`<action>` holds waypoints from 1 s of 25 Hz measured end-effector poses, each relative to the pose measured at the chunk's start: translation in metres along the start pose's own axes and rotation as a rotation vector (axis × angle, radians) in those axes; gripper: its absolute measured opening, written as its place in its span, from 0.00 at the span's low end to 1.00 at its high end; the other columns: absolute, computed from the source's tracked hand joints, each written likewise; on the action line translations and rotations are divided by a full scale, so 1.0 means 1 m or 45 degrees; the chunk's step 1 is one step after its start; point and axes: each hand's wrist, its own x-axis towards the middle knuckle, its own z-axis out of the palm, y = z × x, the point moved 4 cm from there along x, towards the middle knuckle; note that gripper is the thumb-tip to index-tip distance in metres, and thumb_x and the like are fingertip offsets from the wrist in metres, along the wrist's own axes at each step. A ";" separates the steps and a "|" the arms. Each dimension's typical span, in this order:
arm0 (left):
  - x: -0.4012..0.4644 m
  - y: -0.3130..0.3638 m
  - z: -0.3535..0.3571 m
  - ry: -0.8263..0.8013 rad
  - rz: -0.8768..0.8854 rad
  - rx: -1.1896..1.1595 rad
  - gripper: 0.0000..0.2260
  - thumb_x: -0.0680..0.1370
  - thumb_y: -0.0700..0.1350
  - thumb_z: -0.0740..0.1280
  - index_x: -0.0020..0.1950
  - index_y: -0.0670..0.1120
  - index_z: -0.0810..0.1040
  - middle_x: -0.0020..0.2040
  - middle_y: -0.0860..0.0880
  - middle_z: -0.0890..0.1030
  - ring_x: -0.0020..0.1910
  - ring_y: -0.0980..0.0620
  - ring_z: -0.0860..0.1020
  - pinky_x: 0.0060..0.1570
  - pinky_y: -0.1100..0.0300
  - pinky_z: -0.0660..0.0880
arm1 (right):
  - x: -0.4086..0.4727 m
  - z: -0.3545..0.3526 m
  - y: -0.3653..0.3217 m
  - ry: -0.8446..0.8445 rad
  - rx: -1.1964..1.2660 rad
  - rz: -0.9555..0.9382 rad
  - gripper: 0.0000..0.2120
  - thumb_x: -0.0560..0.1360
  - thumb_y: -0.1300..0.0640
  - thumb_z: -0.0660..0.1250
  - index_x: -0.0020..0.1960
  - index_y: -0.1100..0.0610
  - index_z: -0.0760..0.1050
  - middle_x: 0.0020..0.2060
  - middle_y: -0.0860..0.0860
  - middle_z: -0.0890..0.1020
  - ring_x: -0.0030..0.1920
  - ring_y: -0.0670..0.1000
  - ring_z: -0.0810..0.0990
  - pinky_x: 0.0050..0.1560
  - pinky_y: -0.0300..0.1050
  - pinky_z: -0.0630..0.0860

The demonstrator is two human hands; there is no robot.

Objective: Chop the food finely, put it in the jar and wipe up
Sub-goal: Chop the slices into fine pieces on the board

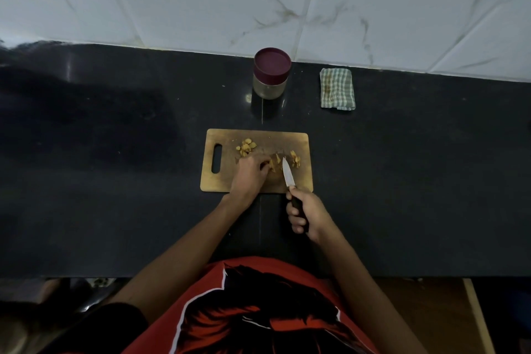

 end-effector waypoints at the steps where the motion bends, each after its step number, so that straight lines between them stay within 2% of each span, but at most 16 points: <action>1: 0.000 0.000 0.000 0.001 0.000 0.004 0.09 0.77 0.37 0.65 0.55 0.42 0.81 0.51 0.47 0.83 0.49 0.54 0.80 0.51 0.61 0.76 | -0.001 -0.001 -0.001 -0.066 0.119 0.025 0.13 0.83 0.49 0.56 0.43 0.55 0.69 0.24 0.47 0.65 0.19 0.44 0.59 0.18 0.36 0.56; 3: 0.001 -0.001 0.000 -0.004 -0.011 0.011 0.09 0.77 0.37 0.65 0.55 0.43 0.81 0.51 0.47 0.83 0.49 0.54 0.79 0.51 0.62 0.76 | -0.003 -0.001 -0.003 -0.172 0.294 0.056 0.14 0.82 0.49 0.56 0.41 0.54 0.69 0.23 0.47 0.64 0.17 0.43 0.58 0.16 0.35 0.55; 5: 0.001 -0.001 0.001 -0.006 -0.015 0.012 0.09 0.77 0.38 0.65 0.56 0.43 0.81 0.52 0.48 0.83 0.49 0.55 0.80 0.52 0.61 0.76 | -0.004 -0.001 -0.004 -0.153 0.227 0.031 0.14 0.83 0.49 0.56 0.42 0.55 0.69 0.24 0.47 0.65 0.18 0.44 0.59 0.17 0.35 0.56; 8: 0.001 -0.002 0.002 -0.003 0.006 -0.003 0.09 0.77 0.38 0.66 0.54 0.44 0.81 0.51 0.48 0.83 0.48 0.56 0.80 0.51 0.61 0.77 | 0.001 0.001 -0.007 0.129 -0.465 -0.133 0.12 0.83 0.49 0.55 0.49 0.56 0.69 0.28 0.50 0.70 0.21 0.46 0.66 0.21 0.39 0.63; 10: 0.001 -0.003 0.003 0.002 0.001 -0.009 0.08 0.77 0.38 0.66 0.52 0.44 0.82 0.50 0.49 0.83 0.48 0.56 0.80 0.52 0.60 0.77 | 0.007 0.009 -0.013 0.249 -0.921 -0.264 0.11 0.84 0.49 0.54 0.52 0.55 0.69 0.36 0.52 0.74 0.30 0.49 0.74 0.25 0.44 0.72; 12: 0.001 -0.005 0.004 -0.003 -0.024 -0.018 0.08 0.77 0.38 0.66 0.52 0.45 0.82 0.50 0.49 0.83 0.49 0.56 0.80 0.52 0.58 0.77 | 0.012 0.017 -0.020 0.329 -1.256 -0.395 0.11 0.84 0.49 0.54 0.54 0.55 0.70 0.45 0.52 0.76 0.42 0.51 0.78 0.37 0.50 0.79; 13: 0.002 -0.007 0.006 -0.012 -0.035 -0.026 0.08 0.77 0.38 0.66 0.52 0.45 0.82 0.50 0.49 0.83 0.49 0.56 0.80 0.53 0.58 0.78 | 0.013 0.020 -0.023 0.363 -1.335 -0.444 0.12 0.84 0.49 0.54 0.55 0.56 0.71 0.47 0.53 0.77 0.45 0.51 0.78 0.42 0.50 0.78; 16: 0.002 -0.009 0.009 -0.027 -0.049 -0.028 0.08 0.77 0.38 0.65 0.53 0.45 0.82 0.51 0.49 0.83 0.49 0.56 0.80 0.52 0.56 0.78 | 0.019 0.023 -0.026 0.399 -1.407 -0.494 0.12 0.84 0.51 0.55 0.57 0.58 0.71 0.50 0.55 0.79 0.47 0.52 0.79 0.42 0.48 0.73; 20: 0.003 -0.006 0.007 -0.023 -0.038 -0.040 0.08 0.77 0.37 0.65 0.51 0.44 0.83 0.51 0.49 0.83 0.49 0.56 0.80 0.53 0.58 0.78 | 0.024 0.029 -0.029 0.453 -1.509 -0.489 0.12 0.84 0.52 0.55 0.58 0.59 0.70 0.49 0.57 0.81 0.49 0.56 0.82 0.47 0.52 0.79; 25: 0.003 -0.004 0.007 -0.005 -0.035 -0.023 0.08 0.76 0.36 0.66 0.52 0.43 0.83 0.51 0.48 0.83 0.49 0.56 0.80 0.52 0.61 0.78 | 0.023 0.038 -0.025 0.469 -1.587 -0.473 0.09 0.84 0.55 0.54 0.58 0.60 0.68 0.52 0.59 0.81 0.52 0.58 0.81 0.41 0.49 0.73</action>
